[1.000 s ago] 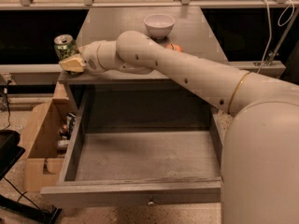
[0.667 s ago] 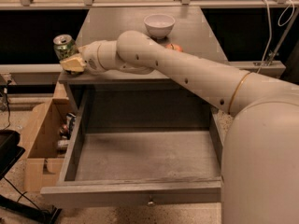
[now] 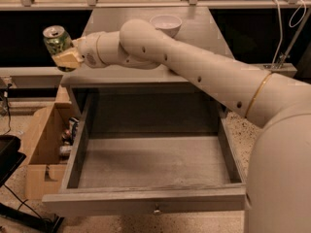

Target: Place green can into top drawer

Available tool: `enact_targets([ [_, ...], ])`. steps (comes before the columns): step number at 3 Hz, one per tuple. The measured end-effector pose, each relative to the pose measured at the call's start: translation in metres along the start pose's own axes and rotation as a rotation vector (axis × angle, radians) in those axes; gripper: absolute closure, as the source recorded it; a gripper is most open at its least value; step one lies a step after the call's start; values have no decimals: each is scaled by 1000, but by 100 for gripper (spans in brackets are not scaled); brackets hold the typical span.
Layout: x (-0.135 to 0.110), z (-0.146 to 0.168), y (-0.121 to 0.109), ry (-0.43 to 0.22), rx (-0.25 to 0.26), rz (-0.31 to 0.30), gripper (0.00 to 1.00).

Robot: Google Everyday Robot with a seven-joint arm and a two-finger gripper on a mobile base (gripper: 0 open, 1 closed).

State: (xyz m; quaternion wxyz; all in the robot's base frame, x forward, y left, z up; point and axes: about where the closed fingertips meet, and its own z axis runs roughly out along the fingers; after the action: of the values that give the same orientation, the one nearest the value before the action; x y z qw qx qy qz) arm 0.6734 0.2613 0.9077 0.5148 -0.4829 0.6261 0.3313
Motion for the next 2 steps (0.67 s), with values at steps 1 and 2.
enact_targets([
  [1, -47, -42, 40, -62, 5, -35, 100],
  [2, -20, -74, 118, -31, -73, -19, 100],
])
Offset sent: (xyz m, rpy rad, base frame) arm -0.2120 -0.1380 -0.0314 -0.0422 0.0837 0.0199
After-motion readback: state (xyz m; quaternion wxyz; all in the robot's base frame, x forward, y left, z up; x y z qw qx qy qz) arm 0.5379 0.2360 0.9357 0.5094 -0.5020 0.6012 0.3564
